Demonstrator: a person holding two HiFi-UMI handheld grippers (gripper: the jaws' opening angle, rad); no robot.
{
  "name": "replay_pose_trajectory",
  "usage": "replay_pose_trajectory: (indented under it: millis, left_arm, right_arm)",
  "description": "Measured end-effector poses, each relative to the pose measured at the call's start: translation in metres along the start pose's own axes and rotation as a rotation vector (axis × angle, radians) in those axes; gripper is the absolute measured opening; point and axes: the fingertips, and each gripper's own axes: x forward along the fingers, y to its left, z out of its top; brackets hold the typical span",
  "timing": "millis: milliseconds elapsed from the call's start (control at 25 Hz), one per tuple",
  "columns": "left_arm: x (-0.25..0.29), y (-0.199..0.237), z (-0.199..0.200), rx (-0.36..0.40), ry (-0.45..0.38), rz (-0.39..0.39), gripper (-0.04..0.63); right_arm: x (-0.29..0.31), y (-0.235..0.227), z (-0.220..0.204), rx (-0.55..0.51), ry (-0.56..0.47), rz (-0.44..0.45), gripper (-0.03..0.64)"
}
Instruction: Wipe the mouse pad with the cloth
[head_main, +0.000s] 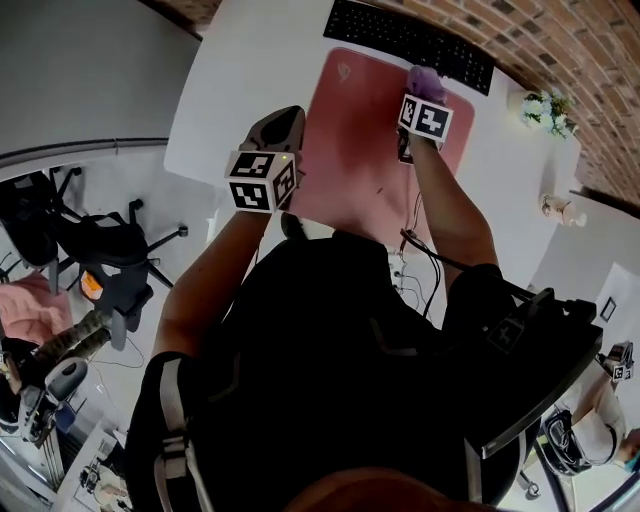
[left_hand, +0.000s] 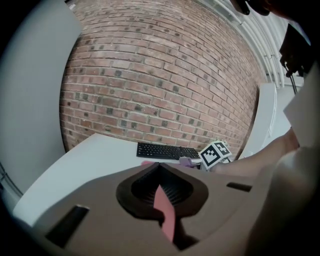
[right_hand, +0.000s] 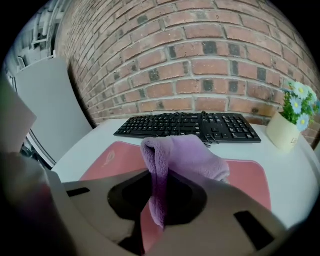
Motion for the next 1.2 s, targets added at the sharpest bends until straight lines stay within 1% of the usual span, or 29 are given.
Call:
replay_pose_trajectory:
  millis: [160,280,520,960,1200]
  left_arm:
    - [-0.013,0.010,-0.002,-0.021,-0.011,0.036,0.005]
    - [-0.022,0.017,-0.007,-0.035,-0.012,0.064,0.005]
    - [-0.043,0.036,-0.016,-0.066,-0.018,0.136,0.005]
    - [-0.072,0.053,-0.029,-0.109,-0.034,0.203,0.005]
    - [-0.088,0.062,-0.034,-0.116,-0.046,0.226,0.005]
  right_arm:
    - [0.008,0.017,0.005,0.012,-0.002,0.004,0.058]
    - [0.015,0.032,0.007,-0.008,0.002,0.015,0.059]
    - [0.029,0.077,0.009,-0.052,0.025,0.082,0.060]
    - [0.048,0.136,0.009,-0.140,0.064,0.168,0.060]
    - [0.054,0.170,0.008,-0.180,0.081,0.228,0.060]
